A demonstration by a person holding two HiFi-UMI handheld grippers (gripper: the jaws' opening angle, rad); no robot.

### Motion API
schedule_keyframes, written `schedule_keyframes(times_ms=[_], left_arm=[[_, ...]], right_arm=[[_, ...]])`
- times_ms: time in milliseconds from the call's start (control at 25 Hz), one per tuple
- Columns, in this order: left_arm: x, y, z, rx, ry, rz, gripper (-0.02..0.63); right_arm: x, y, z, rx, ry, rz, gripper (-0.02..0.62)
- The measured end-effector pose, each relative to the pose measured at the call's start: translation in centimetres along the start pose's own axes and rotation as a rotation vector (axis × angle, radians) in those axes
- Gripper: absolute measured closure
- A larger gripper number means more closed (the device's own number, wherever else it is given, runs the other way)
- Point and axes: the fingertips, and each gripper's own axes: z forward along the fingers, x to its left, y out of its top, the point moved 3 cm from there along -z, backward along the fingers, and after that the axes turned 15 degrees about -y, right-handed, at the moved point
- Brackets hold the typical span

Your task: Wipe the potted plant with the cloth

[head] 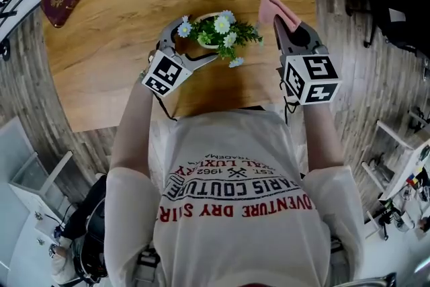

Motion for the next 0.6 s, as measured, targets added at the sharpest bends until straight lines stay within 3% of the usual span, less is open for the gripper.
schedule_keyframes(times_ms=[320, 600], left_arm=[[0.0, 0.5, 2.3, 0.034, -0.163, 0.121, 0.094], [0.3, 0.6, 3.5, 0.035, -0.224, 0.161, 0.094]], right_arm=[[-0.8, -1.6, 2.2, 0.075, -0.080, 0.077, 0.560], [-1.1, -3.2, 2.8, 0.118, -0.116, 0.127, 0.558]])
